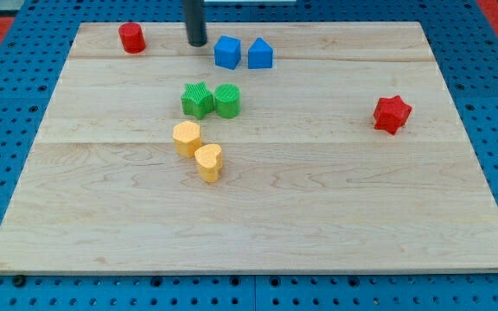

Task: Move the green star to the left of the blue cube

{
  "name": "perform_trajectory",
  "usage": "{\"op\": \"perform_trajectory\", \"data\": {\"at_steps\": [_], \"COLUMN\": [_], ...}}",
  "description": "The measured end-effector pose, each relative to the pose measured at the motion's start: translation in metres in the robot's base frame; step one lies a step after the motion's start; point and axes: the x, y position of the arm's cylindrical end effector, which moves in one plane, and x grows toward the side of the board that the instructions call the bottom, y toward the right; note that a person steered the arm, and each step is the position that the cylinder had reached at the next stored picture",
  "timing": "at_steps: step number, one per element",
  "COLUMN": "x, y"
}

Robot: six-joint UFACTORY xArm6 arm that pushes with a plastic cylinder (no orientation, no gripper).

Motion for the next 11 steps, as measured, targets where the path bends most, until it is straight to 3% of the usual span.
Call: {"op": "perform_trajectory", "data": {"at_steps": [2,3,4,5,6,8,9,11], "x": [0.012,0.045,0.091,0.097,0.094,0.186,0.183,0.104], "y": [0.03,0.105,0.136,0.146,0.122,0.037,-0.046,0.039]}}
